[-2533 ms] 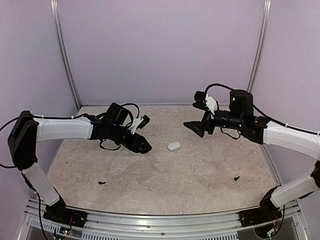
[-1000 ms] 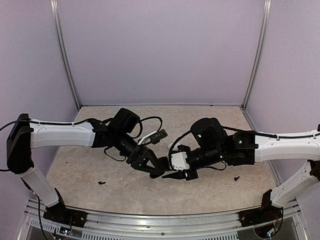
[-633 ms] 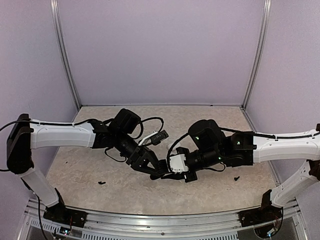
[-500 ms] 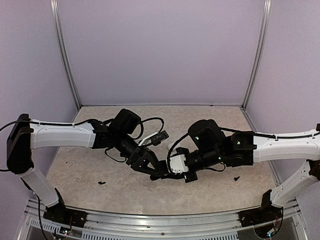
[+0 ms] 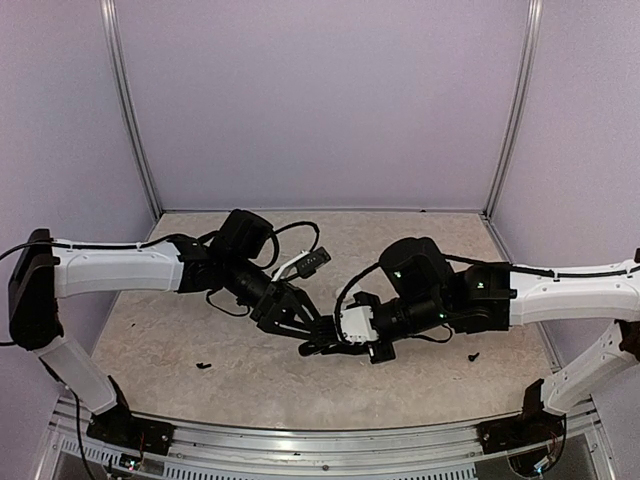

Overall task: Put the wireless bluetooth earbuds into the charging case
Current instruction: Pass from the left arm to the right, then pass from the right arm to the left

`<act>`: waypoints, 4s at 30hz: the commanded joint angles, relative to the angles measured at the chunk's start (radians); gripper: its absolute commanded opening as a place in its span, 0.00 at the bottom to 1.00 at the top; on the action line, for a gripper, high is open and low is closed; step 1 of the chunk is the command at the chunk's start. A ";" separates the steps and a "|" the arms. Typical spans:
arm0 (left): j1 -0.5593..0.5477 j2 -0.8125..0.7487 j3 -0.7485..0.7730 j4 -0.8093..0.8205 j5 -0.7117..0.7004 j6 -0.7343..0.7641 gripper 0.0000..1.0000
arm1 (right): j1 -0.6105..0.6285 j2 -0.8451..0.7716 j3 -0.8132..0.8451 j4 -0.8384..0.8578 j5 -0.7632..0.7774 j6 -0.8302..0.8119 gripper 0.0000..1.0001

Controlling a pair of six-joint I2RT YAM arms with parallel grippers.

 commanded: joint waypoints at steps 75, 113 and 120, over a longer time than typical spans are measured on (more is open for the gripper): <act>-0.085 -0.482 -0.279 0.568 -0.756 0.014 0.61 | -0.259 -0.056 0.093 0.249 -0.427 0.749 0.00; -0.119 -0.449 -0.248 0.562 -0.834 -0.063 0.61 | -0.357 -0.021 0.136 0.191 -0.336 0.837 0.00; -0.044 -0.437 -0.282 0.618 -0.928 -0.280 0.69 | -0.233 -0.096 0.076 0.206 0.283 0.541 0.00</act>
